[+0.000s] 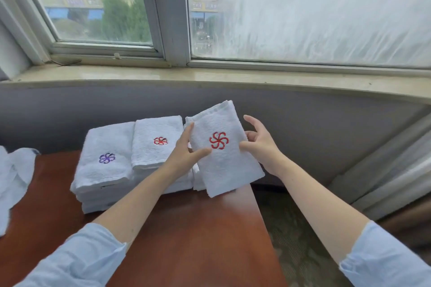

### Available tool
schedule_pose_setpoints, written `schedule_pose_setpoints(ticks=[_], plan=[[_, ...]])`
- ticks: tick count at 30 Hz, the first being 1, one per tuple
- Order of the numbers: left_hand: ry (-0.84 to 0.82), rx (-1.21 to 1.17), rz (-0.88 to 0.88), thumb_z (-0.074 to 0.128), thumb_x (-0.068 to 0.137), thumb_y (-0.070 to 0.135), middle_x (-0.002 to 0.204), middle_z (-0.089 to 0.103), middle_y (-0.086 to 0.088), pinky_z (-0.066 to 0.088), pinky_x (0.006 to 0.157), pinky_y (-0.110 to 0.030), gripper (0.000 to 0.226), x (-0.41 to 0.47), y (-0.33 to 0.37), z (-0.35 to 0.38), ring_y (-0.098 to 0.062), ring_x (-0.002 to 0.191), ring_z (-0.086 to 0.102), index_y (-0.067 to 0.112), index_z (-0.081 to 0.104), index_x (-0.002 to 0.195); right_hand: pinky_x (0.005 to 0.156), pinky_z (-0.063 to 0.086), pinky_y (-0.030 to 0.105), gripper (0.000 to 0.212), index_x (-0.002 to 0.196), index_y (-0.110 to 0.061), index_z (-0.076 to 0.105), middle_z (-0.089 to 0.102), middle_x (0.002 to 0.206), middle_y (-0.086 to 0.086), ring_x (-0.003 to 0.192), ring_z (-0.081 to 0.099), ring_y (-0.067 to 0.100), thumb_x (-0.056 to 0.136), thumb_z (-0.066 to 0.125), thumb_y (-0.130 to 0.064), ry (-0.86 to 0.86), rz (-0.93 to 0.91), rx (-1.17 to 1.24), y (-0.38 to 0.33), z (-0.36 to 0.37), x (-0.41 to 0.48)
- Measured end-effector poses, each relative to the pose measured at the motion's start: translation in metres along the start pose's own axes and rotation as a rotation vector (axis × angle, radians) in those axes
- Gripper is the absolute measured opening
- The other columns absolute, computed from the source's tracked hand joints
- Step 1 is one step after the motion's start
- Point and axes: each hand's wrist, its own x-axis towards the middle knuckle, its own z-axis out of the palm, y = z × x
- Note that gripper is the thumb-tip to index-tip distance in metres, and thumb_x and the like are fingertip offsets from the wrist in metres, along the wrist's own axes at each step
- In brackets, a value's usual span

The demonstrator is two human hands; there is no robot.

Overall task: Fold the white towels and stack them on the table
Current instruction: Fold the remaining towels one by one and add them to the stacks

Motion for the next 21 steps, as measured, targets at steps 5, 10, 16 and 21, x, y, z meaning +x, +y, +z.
schedule_pose_setpoints(ticks=[5, 10, 16, 21], plan=[[0.076, 0.131, -0.069, 0.082, 0.073, 0.051, 0.157, 0.005, 0.001, 0.027, 0.111, -0.039, 0.115, -0.002, 0.010, 0.009, -0.020, 0.143, 0.023, 0.046, 0.000, 0.154, 0.082, 0.054, 0.032, 0.099, 0.152, -0.037, 0.021, 0.074, 0.096, 0.007, 0.090, 0.072, 0.018, 0.066, 0.061, -0.009, -0.110, -0.012, -0.126, -0.019, -0.008, 0.006], [0.189, 0.384, 0.142, 0.086, 0.062, 0.057, 0.155, -0.018, 0.026, 0.020, 0.117, -0.048, 0.123, -0.016, 0.012, 0.008, -0.016, 0.150, -0.002, 0.053, 0.000, 0.150, 0.091, 0.054, 0.033, 0.104, 0.156, -0.036, 0.011, 0.074, 0.094, 0.009, 0.094, 0.071, 0.019, 0.073, 0.062, -0.001, -0.267, -0.037, -0.280, -0.027, -0.012, 0.002], [0.006, 0.697, 0.423, 0.082, 0.067, 0.057, 0.138, 0.043, 0.021, -0.016, 0.120, -0.044, 0.077, -0.023, 0.015, 0.012, -0.010, 0.151, 0.009, 0.027, 0.052, 0.130, 0.086, 0.055, 0.027, 0.111, 0.157, -0.038, -0.001, 0.075, 0.095, 0.002, 0.090, 0.070, 0.015, 0.074, 0.063, 0.000, -0.441, -0.002, -0.467, -0.027, 0.000, -0.008], [-0.174, 0.815, 0.283, 0.070, 0.071, 0.068, 0.088, 0.063, 0.020, -0.013, 0.120, -0.037, 0.037, -0.028, 0.010, 0.016, 0.008, 0.096, 0.055, 0.038, 0.058, 0.089, 0.074, 0.054, 0.019, 0.116, 0.155, -0.038, -0.011, 0.075, 0.092, -0.002, 0.085, 0.070, 0.009, 0.076, 0.065, -0.001, -0.486, -0.007, -0.543, -0.020, 0.011, -0.017]])
